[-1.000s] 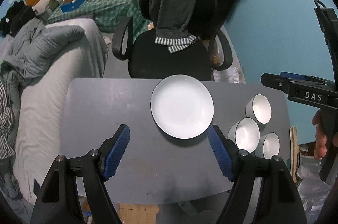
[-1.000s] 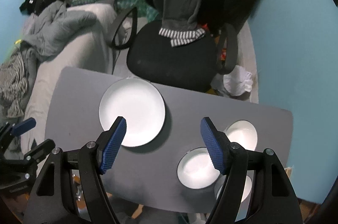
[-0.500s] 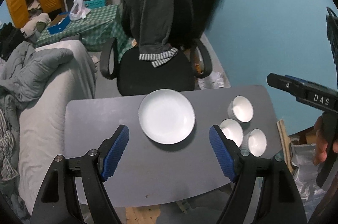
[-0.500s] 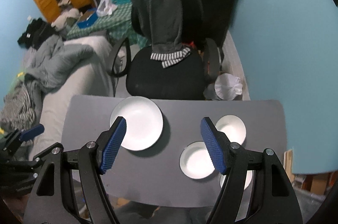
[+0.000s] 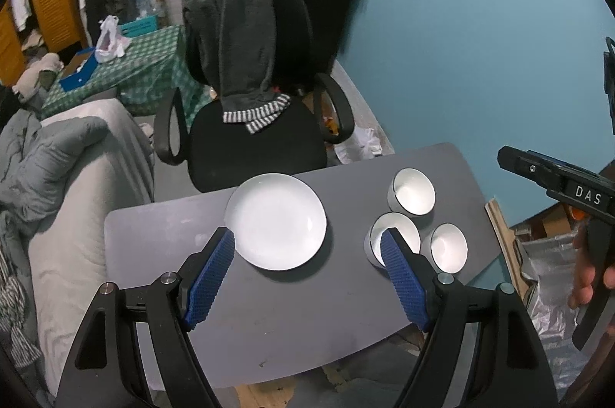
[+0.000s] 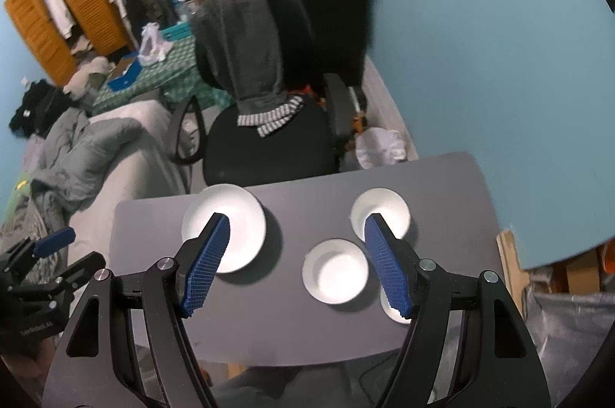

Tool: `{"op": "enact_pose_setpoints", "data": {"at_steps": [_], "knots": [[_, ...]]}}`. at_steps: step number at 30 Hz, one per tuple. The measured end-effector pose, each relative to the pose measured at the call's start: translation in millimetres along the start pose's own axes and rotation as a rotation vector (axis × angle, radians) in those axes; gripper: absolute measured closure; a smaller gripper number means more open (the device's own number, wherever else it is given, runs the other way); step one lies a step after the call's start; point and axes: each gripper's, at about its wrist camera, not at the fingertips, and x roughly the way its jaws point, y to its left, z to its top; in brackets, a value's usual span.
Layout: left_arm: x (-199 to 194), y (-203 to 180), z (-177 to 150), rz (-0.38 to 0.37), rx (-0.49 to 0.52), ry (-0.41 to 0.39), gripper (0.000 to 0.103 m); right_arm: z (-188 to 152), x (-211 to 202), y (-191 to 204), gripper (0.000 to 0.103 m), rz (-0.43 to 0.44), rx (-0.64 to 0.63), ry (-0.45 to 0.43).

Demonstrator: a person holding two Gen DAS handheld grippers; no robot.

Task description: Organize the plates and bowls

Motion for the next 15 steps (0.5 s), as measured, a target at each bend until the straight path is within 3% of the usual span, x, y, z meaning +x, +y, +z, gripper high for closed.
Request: {"op": "enact_pose_setpoints", "data": {"at_steps": [15], "knots": [[20.2, -59.0, 19.3, -0.112, 0.155, 0.049, 0.023, -25.6, -20.7, -50.1, 0.031, -0.11, 0.138, -0.002]]}}
